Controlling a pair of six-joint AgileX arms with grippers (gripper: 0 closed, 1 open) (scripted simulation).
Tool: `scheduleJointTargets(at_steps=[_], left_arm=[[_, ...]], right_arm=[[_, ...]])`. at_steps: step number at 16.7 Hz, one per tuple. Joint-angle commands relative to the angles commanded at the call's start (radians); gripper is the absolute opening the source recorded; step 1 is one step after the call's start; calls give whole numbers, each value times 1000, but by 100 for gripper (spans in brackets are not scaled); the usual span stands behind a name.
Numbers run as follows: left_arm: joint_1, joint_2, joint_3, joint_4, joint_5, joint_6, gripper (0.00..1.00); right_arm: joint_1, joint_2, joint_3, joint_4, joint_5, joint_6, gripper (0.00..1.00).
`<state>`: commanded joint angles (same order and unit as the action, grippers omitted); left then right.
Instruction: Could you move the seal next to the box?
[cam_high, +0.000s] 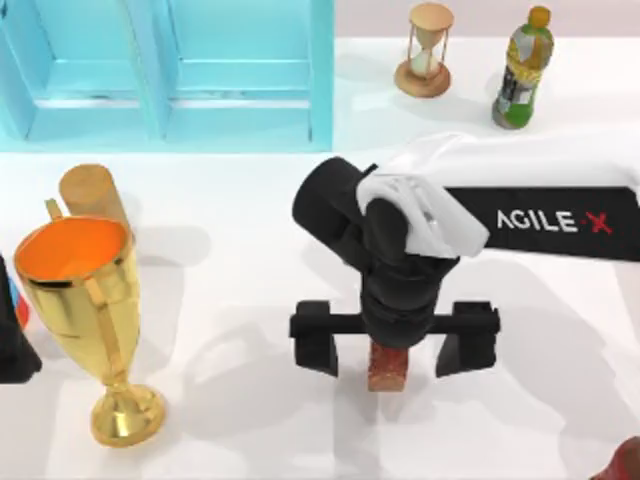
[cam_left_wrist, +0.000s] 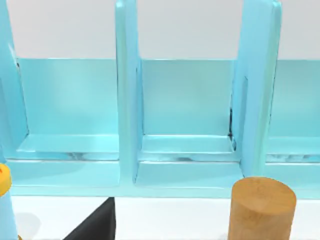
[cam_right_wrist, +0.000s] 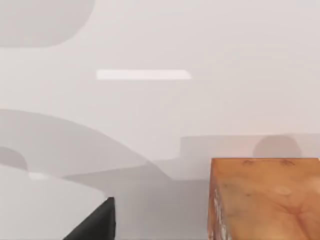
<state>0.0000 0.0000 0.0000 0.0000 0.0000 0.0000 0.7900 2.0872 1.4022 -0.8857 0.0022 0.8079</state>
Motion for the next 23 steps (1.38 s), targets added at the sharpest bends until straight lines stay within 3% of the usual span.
scheduleJointTargets(at_steps=[2, 15, 23], left_arm=[[0, 0, 0, 0, 0, 0, 100], [0, 0, 0, 0, 0, 0, 100], [0, 0, 0, 0, 0, 0, 100]], right_arm=[[0, 0, 0, 0, 0, 0, 100], [0, 0, 0, 0, 0, 0, 2], [0, 0, 0, 0, 0, 0, 0]])
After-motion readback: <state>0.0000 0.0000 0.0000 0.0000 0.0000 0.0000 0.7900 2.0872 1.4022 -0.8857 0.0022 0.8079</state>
